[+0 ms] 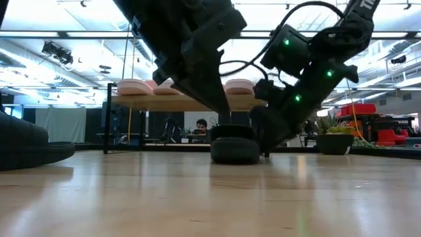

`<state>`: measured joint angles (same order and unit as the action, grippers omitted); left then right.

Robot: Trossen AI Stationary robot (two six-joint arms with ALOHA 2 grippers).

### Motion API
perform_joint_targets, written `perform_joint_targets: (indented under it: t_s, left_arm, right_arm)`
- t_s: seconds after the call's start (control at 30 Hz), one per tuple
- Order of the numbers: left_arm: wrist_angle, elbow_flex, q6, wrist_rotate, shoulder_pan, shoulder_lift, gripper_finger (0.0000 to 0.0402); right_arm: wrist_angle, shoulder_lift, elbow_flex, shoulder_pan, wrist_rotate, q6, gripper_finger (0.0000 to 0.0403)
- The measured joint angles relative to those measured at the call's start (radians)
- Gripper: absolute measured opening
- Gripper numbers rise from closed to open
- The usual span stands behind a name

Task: Pick and place slides into the shelf
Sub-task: Put the right black slide under the shelf

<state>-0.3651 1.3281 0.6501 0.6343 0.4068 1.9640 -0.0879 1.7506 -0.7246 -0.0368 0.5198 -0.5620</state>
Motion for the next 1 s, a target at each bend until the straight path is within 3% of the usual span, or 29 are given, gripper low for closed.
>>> perform_joint_targets:
  t_s: [0.43, 0.63, 1.0]
  left_arm:
    - [0.065, 0.002, 0.018, -0.004, 0.048, 0.019, 0.0004]
    - [0.234, 0.001, -0.118, -0.076, 0.036, 0.125, 0.0003]
    - [0.278, 0.000, -0.215, -0.085, -0.097, 0.163, 0.0002]
  right_arm:
    - [0.110, -0.180, 0.000, -0.162, 0.003, -0.021, 0.0000]
    - [0.095, -0.200, 0.000, -0.197, 0.090, -0.022, 0.0000]
    - [0.101, -0.200, 0.000, -0.181, 0.094, -0.021, 0.0001]
